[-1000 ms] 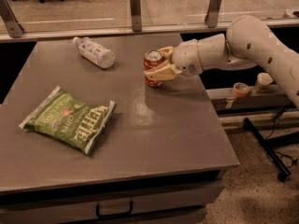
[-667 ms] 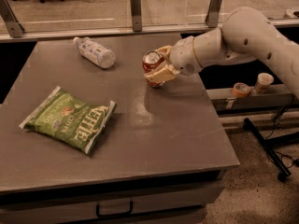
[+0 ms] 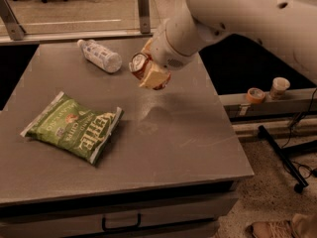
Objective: Knock coke can over
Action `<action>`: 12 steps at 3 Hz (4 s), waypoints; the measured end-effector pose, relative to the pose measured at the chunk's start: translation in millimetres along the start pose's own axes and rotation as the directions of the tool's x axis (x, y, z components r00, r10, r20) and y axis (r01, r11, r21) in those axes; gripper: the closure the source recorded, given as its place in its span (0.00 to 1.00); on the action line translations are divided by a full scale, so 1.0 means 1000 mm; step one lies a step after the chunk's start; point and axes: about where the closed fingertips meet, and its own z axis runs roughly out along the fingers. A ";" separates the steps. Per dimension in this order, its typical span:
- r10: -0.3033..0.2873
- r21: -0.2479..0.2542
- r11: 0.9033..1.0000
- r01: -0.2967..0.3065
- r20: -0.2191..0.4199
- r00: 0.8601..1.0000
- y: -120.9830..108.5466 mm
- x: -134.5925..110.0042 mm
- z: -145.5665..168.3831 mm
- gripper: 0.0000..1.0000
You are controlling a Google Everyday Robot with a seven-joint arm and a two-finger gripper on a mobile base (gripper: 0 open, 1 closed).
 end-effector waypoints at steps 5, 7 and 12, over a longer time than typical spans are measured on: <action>-0.465 -0.215 0.885 0.413 -0.443 0.766 -0.019 -0.017 0.020 0.12; -0.496 -0.320 0.861 0.395 -0.359 0.790 0.010 -0.016 0.058 0.00; -0.009 -0.160 0.987 -0.028 -0.228 0.974 -0.034 0.092 -0.017 0.00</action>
Offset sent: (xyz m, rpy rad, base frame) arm 0.0096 -0.0146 0.0778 -0.7381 -0.3385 0.0648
